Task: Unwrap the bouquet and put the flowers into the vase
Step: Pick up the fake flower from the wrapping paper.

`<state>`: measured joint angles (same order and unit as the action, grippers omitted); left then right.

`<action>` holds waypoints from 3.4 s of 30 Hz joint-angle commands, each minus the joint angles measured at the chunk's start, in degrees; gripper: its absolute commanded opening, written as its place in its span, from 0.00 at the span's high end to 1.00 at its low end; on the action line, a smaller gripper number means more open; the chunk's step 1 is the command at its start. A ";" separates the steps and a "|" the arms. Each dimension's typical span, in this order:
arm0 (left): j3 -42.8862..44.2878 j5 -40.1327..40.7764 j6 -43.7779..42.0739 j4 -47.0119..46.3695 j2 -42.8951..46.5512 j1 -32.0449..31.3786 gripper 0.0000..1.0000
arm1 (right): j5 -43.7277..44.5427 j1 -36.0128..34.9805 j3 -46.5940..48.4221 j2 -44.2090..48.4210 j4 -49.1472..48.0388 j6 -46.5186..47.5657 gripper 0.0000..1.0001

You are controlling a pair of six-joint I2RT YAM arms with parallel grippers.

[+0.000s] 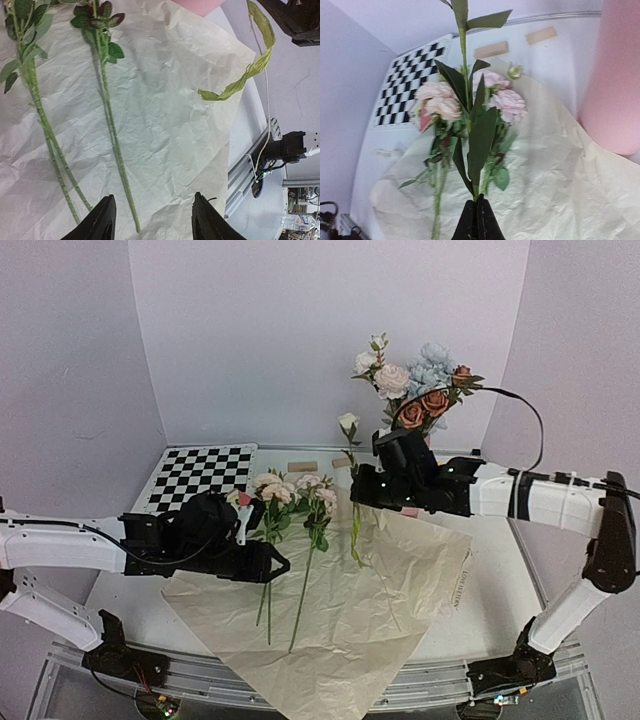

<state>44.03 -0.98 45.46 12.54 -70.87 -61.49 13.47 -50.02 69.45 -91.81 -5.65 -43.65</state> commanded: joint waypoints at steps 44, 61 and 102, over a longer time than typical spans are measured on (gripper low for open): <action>0.30 -1.24 -3.27 -12.25 8.65 -2.52 0.43 | -18.45 10.19 33.87 2.40 -21.50 23.40 1.00; 3.01 2.56 -4.62 -7.98 9.11 -2.49 0.43 | -24.72 17.53 43.56 -9.21 -39.94 19.48 1.00; 15.39 7.73 -11.90 -4.12 6.94 -2.49 0.32 | -40.70 20.16 28.15 2.51 -36.08 9.51 1.00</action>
<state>52.77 4.14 37.81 7.69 -66.46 -63.77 -25.06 -26.13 100.23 -95.50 -39.77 -35.91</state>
